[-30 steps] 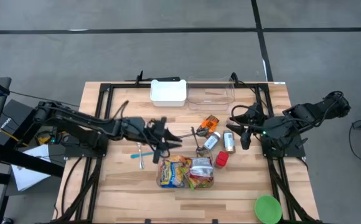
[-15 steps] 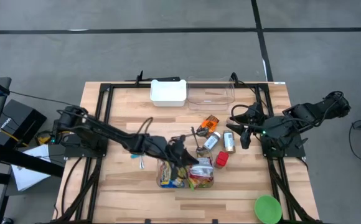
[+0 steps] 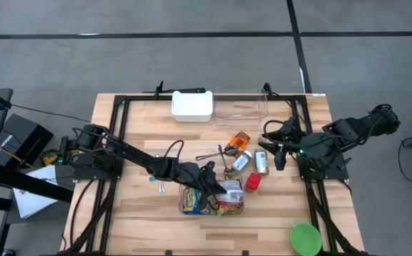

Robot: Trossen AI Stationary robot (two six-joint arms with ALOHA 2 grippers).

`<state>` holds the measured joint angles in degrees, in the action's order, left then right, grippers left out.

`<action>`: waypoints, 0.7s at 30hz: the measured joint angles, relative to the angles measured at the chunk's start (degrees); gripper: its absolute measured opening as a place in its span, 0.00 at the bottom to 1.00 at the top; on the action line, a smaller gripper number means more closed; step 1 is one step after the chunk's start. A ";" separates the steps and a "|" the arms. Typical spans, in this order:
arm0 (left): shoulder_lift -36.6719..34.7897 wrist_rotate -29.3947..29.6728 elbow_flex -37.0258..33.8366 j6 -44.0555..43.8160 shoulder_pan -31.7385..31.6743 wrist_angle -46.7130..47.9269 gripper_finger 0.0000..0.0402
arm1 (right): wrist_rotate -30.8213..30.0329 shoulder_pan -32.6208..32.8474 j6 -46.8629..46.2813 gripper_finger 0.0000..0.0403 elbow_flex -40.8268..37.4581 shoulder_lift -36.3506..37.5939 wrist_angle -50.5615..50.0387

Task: Pick & Place Food Item
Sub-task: Put the red noodle pack into the bottom transparent bin

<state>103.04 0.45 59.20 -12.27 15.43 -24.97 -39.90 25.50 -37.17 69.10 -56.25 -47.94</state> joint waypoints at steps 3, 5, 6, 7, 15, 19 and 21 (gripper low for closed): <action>-0.18 -0.02 0.07 0.00 -0.01 1.30 0.00 | 0.01 0.00 0.09 0.42 0.00 0.01 -0.02; -0.35 -0.36 0.04 0.00 -0.01 3.68 0.00 | 0.00 0.00 0.10 0.42 0.00 0.02 -0.01; -0.37 -0.89 0.06 0.00 -0.01 4.46 0.00 | 0.02 0.00 0.13 0.42 -0.01 0.02 -0.03; -0.42 -1.38 0.07 0.00 -0.01 5.46 0.00 | 0.02 0.00 0.13 0.42 -0.02 0.02 -0.04; -0.44 -1.97 -0.18 0.00 -0.01 5.48 0.00 | 0.01 0.00 0.13 0.42 -0.02 0.00 -0.05; -0.44 -2.06 -0.24 0.00 -0.01 5.96 0.00 | 0.02 0.00 0.13 0.42 -0.02 0.00 -0.07; -0.44 -2.38 -0.86 -0.07 -0.03 5.23 0.00 | 0.02 0.00 0.13 0.42 -0.01 0.01 -0.07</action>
<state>102.61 -1.93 58.34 -12.35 15.40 -19.74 -39.88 25.50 -37.04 69.09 -56.24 -48.01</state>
